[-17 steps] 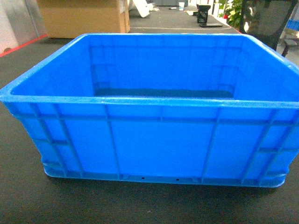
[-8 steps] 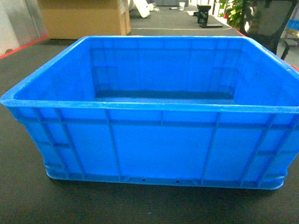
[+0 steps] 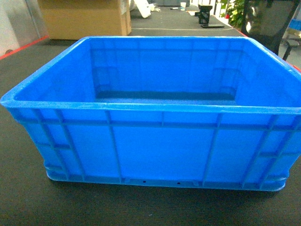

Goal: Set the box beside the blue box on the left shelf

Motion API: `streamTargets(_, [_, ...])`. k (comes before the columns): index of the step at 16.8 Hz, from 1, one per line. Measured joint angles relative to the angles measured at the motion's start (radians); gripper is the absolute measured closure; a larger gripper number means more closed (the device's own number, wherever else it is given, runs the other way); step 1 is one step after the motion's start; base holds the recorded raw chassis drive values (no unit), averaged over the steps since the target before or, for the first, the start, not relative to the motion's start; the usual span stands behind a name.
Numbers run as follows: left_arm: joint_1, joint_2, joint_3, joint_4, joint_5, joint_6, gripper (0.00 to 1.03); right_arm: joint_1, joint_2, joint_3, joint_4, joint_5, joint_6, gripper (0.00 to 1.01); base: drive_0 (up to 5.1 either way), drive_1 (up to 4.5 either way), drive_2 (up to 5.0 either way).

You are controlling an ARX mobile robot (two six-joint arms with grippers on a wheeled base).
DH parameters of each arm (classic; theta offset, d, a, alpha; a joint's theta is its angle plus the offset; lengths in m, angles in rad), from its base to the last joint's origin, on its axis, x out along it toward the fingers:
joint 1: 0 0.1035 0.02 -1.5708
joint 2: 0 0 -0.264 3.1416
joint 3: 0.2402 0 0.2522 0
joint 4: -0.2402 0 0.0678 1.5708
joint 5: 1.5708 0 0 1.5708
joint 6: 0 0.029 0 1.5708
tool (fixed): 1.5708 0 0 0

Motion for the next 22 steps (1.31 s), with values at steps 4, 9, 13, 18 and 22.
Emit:
streamTargets(4, [-0.241,0.135,0.005,0.033,-0.620,-0.045,0.05,0.000,0.000,0.000,0.000,0.000,0.000,0.03,0.0,0.00,0.0])
streamTargets(9, [-0.245,0.287,0.029,0.191,-0.626,-0.053,0.05,0.114,0.103,0.059,-0.090,0.277,0.114,0.03,0.0,0.00,0.0])
streamTargets(13, [-0.224,0.521,0.138,0.375,-0.528,-0.038,0.05,0.182,0.328,0.193,0.038,0.280,0.162,0.03,0.0,0.00,0.0])
streamTargets(18, [-0.132,0.982,0.476,0.397,-0.292,-0.002,0.05,0.204,0.817,0.491,0.107,0.156,0.162,0.03,0.0,0.00,0.0])
streamTargets(22, [-0.065,1.387,0.858,0.164,-0.153,-0.047,0.05,0.182,1.284,0.775,0.052,0.132,0.163,0.03,0.0,0.00,0.0])
